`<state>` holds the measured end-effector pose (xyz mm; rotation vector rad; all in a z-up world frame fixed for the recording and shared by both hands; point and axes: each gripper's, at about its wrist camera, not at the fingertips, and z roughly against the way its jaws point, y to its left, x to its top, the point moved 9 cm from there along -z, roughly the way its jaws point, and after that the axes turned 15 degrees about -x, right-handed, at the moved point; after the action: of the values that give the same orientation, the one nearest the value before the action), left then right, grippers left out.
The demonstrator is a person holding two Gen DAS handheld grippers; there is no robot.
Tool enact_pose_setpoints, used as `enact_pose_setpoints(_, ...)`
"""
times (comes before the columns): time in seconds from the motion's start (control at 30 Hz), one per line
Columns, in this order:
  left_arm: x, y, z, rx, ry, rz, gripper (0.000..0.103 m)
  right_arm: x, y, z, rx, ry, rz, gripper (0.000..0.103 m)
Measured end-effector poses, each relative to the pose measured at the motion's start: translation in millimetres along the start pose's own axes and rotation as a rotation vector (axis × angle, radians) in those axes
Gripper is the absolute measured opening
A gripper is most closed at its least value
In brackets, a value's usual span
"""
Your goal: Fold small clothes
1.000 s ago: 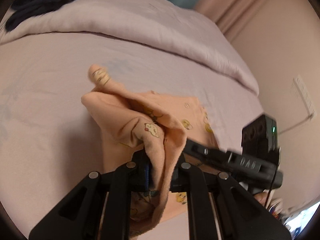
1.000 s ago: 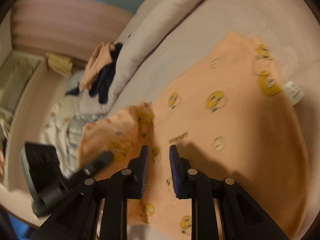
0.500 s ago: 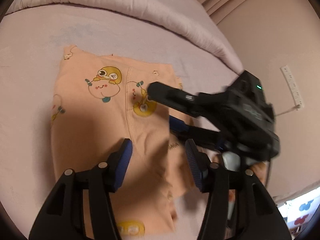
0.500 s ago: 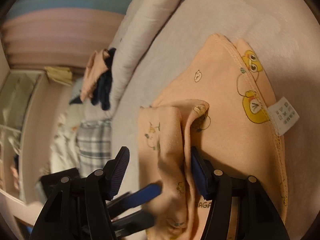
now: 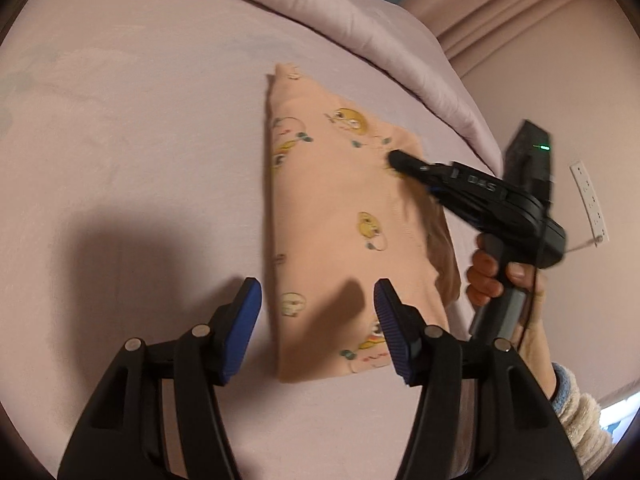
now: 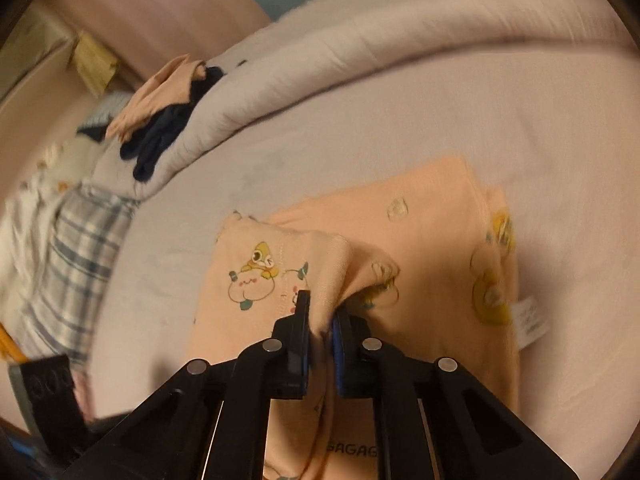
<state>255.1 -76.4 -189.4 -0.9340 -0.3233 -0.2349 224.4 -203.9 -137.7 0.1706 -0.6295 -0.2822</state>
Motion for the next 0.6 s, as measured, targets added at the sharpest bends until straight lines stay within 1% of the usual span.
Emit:
enact_pose_setpoints(0.07,3,-2,-2,-0.01,-0.001,-0.003,0.058,8,3,13,-0.025,-0.052,0.058,0.009)
enact_pose_setpoints(0.13,2,-1,1,-0.015,0.003,-0.011,0.058,20,2,24,-0.075,-0.103,0.112,0.009)
enact_pose_setpoints(0.2,2,-2,-2,-0.022,0.01,-0.013,0.058,32,-4,31,-0.113,-0.125,0.132,0.009)
enact_pose_setpoints(0.23,-1,0,4,-0.025,0.014,-0.013,0.058,37,-10,32,-0.136,-0.128,0.134,0.009)
enact_pose_setpoints(0.27,-1,-1,1,-0.027,0.019,-0.013,0.058,43,-17,31,-0.169,-0.132,0.132,0.009)
enact_pose_setpoints(0.33,-1,-4,-2,-0.032,0.026,-0.019,0.058,52,-34,27,-0.215,-0.128,0.109,0.009)
enact_pose_setpoints(0.43,3,-8,-8,-0.036,0.034,-0.032,0.058,58,-47,16,-0.249,-0.11,0.096,0.008)
enact_pose_setpoints(0.5,7,-12,-11,-0.038,0.039,-0.045,0.058,58,-56,3,-0.309,-0.083,0.096,0.007)
enact_pose_setpoints(0.57,8,-14,-11,-0.03,0.037,-0.059,0.058,54,-57,-5,-0.301,-0.065,0.091,0.007)
enact_pose_setpoints(0.6,9,-16,-13,-0.025,0.036,-0.065,0.058,50,-61,-10,-0.31,-0.05,0.1,0.007)
